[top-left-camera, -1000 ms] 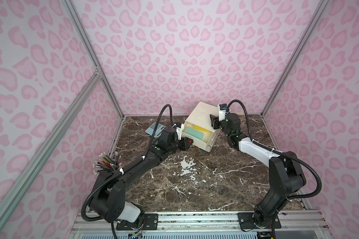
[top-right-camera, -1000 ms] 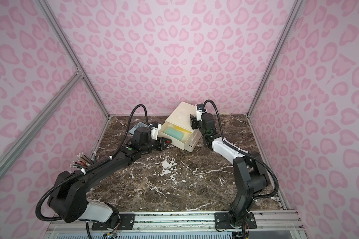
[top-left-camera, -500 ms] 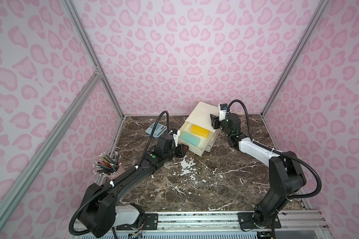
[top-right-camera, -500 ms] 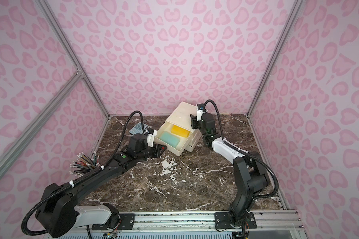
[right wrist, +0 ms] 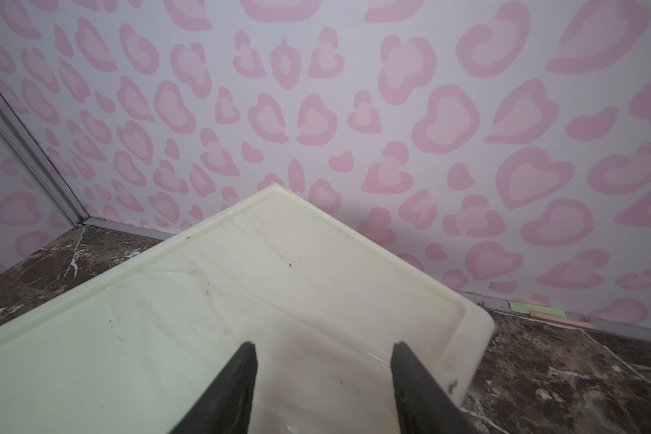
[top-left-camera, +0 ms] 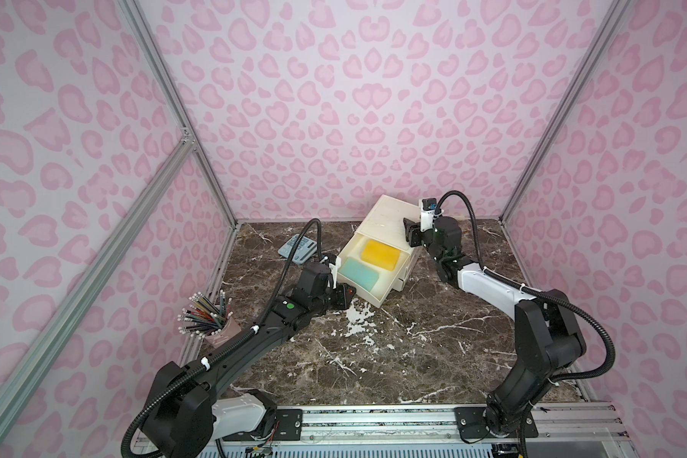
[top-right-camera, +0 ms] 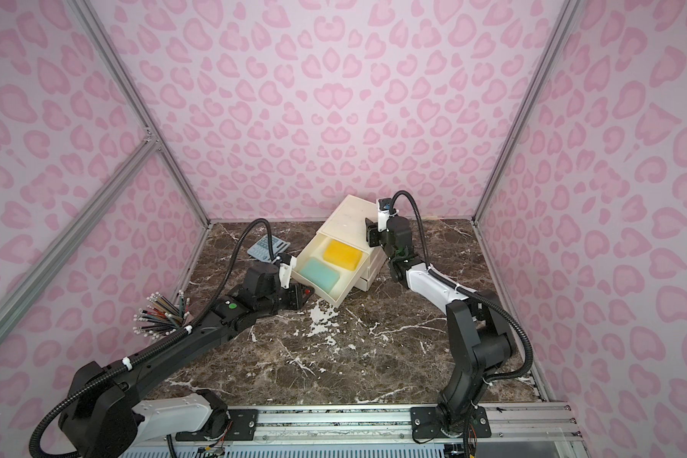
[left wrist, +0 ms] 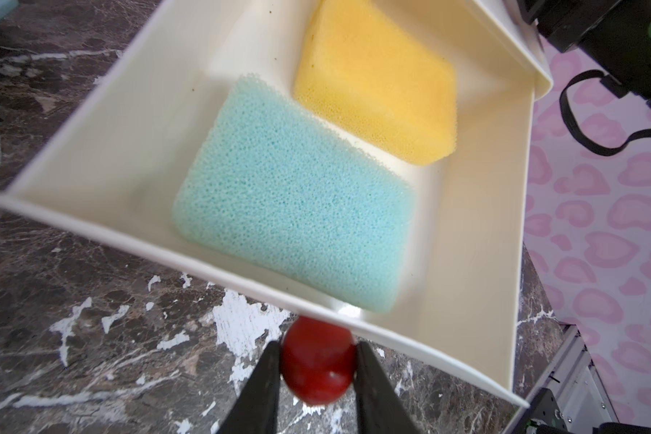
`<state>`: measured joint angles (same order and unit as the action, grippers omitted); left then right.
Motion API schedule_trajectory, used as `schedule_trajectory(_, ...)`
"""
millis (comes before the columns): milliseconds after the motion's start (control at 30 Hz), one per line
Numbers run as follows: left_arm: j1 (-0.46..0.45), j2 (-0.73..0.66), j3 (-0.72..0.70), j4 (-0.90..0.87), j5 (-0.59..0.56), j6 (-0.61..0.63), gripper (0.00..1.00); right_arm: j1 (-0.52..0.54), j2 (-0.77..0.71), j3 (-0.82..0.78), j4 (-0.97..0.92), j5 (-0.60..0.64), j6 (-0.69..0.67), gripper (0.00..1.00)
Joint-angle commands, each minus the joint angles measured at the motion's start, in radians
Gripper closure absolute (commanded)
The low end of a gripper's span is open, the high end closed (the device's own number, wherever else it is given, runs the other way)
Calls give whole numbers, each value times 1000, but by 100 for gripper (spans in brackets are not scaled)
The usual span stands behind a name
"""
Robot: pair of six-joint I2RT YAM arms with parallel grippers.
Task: Take the sponge out of the drawer
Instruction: Open the drawer in the storage box, then pick up the sponge from the drawer.
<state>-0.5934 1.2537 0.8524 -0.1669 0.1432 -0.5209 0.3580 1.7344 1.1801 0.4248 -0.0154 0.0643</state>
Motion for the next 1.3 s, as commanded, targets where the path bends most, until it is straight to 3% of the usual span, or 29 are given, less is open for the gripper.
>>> schedule_trajectory(0, -5, 12, 9, -60, -34, -4, 61, -4, 22, -15, -132, 33, -22, 41)
schedule_trajectory(333, -19, -96, 14, -122, -78, 25, 27, -4, 40, -9, -129, 31, -27, 41)
schedule_trajectory(433, -20, -162, 43, -160, -73, 77, 1, -4, 40, -10, -131, 33, -33, 41)
schedule_trajectory(633, -20, -135, 181, -174, -51, 217, 2, -5, 27, -20, -135, 46, -41, 41)
schedule_trajectory(867, -20, 172, 444, -202, 43, 362, 1, -4, -2, -44, -132, 52, -39, 41)
schedule_trajectory(1000, -20, 310, 553, -231, 52, 386, 10, -4, -12, -54, -135, 67, -40, 41)
schedule_trajectory(1267, -19, 447, 653, -253, -29, 412, 21, -4, 3, -37, -137, 64, -40, 41)
